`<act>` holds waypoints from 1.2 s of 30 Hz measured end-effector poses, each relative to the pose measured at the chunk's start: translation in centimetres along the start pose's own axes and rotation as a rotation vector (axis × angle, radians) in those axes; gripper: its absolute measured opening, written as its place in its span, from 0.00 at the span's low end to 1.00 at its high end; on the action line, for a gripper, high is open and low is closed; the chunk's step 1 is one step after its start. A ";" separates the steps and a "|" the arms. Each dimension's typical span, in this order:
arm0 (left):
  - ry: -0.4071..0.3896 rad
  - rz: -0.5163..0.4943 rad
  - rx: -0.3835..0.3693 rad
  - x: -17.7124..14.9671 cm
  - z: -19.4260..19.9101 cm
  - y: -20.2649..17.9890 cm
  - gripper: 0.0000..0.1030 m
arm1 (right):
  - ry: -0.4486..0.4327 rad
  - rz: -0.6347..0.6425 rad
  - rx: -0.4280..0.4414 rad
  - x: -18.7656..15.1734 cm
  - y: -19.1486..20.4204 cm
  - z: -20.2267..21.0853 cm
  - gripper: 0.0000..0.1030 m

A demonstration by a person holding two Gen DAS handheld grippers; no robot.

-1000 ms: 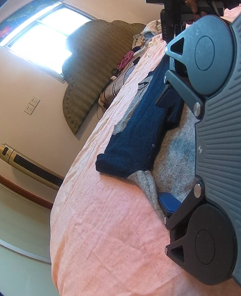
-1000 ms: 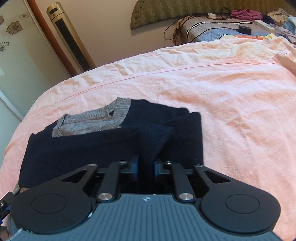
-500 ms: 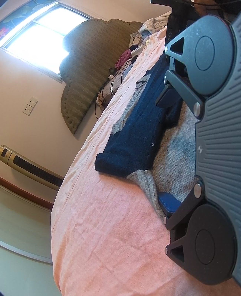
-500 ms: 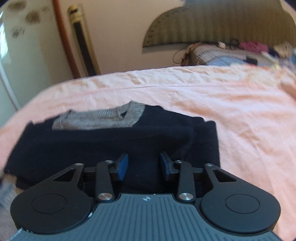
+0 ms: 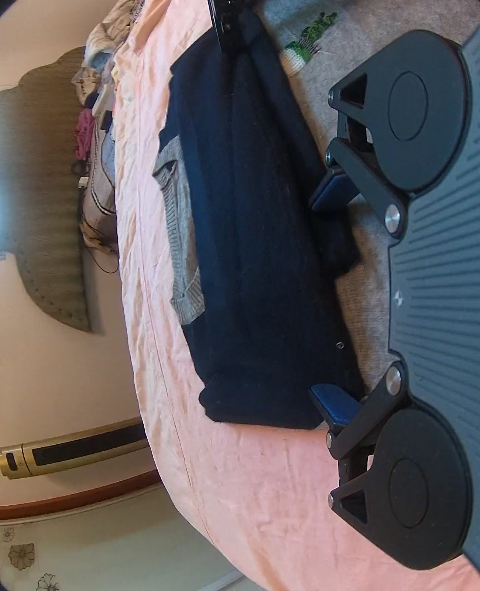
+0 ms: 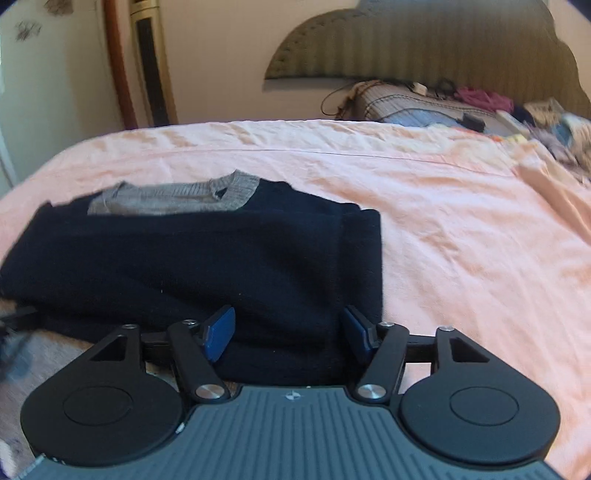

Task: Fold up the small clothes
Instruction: 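Open both tools and withdraw from the folded sleeves, then move both tools to the ribbed hem of the grey sweater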

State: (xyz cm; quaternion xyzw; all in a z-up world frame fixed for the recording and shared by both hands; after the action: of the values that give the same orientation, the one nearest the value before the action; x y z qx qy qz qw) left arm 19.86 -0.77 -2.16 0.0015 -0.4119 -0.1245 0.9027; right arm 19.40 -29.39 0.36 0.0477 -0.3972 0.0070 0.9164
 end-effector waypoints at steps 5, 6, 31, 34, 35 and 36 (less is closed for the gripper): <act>0.016 0.067 -0.052 -0.7 -0.6 0.7 1.00 | 0.031 0.079 0.015 -1.6 2.3 -0.9 0.78; 0.026 0.061 -0.041 -0.7 -0.3 0.6 1.00 | 0.003 0.098 0.004 -2.2 2.2 -1.1 0.82; 0.068 0.071 -0.025 -11.6 14.5 -1.9 1.00 | -0.001 0.123 0.006 -14.3 5.6 13.6 0.94; 0.054 -0.004 -0.086 -13.0 16.0 -3.6 1.00 | 0.006 0.167 0.121 -16.4 7.6 15.3 0.99; 0.043 -0.039 -0.073 -13.7 16.1 -3.9 1.00 | 0.045 0.191 0.124 -17.3 7.8 14.8 0.99; 0.013 -0.036 -0.080 -14.2 16.3 -3.5 1.00 | 0.012 0.206 0.136 -18.0 7.4 14.9 1.00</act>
State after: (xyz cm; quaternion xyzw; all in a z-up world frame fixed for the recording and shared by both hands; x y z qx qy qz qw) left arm -1.96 0.67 -2.28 -0.0265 -0.4008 -0.1570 0.9022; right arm -4.10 -22.98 -2.05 0.0685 -0.3934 0.1282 0.9078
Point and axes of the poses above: each gripper's, at about its wrist camera, not at the fingertips, and z roughly against the way its jaws point, y to its left, x to its top, the point moved 5 cm from there along -z, roughly the way its jaws point, and after that the axes turned 1 degree about -z, right-handed, at the moved point
